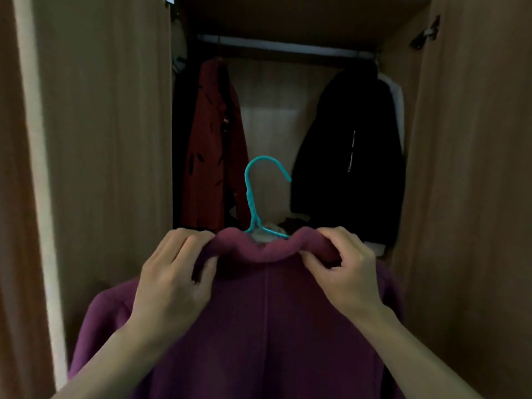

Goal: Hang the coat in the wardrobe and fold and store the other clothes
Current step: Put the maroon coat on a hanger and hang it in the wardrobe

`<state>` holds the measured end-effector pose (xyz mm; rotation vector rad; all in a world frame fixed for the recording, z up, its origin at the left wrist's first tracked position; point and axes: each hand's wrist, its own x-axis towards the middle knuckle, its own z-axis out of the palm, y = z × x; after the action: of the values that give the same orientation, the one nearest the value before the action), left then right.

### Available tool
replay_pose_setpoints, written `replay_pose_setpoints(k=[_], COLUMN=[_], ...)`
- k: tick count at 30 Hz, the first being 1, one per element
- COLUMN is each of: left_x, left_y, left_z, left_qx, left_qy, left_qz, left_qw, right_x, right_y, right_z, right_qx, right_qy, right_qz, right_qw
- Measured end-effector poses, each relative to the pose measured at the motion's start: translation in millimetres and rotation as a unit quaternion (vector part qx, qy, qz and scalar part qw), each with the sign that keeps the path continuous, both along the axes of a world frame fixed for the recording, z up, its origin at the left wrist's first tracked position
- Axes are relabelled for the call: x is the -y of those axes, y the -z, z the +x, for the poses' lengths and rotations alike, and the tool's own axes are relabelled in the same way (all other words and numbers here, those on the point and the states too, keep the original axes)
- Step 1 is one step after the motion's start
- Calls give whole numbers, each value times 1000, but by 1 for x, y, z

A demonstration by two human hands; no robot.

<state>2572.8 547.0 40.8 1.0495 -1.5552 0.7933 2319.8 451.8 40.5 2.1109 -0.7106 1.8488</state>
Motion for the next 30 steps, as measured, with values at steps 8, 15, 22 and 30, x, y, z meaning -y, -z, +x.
replay_pose_setpoints(k=[8,15,22,30], left_x=[52,107,159,206], left_y=[-46,-85,-117,-161], left_z=[-51,-66,-49,-1], left_qx=[67,98,125,169], left_qy=[-81,-137,-168,-202], left_qz=[-39,-72,-90,-116], left_qw=[994,983,974,958], right_x=[84,161,223,276], right_y=[-37,-72,-107,-153], right_z=[-34,-32,-4,48], right_qx=[42,65,85,113], right_qy=[-52,-110,-134,-130], right_qz=[-33,-50,-63,-103], right_qw=[997,991,985,980])
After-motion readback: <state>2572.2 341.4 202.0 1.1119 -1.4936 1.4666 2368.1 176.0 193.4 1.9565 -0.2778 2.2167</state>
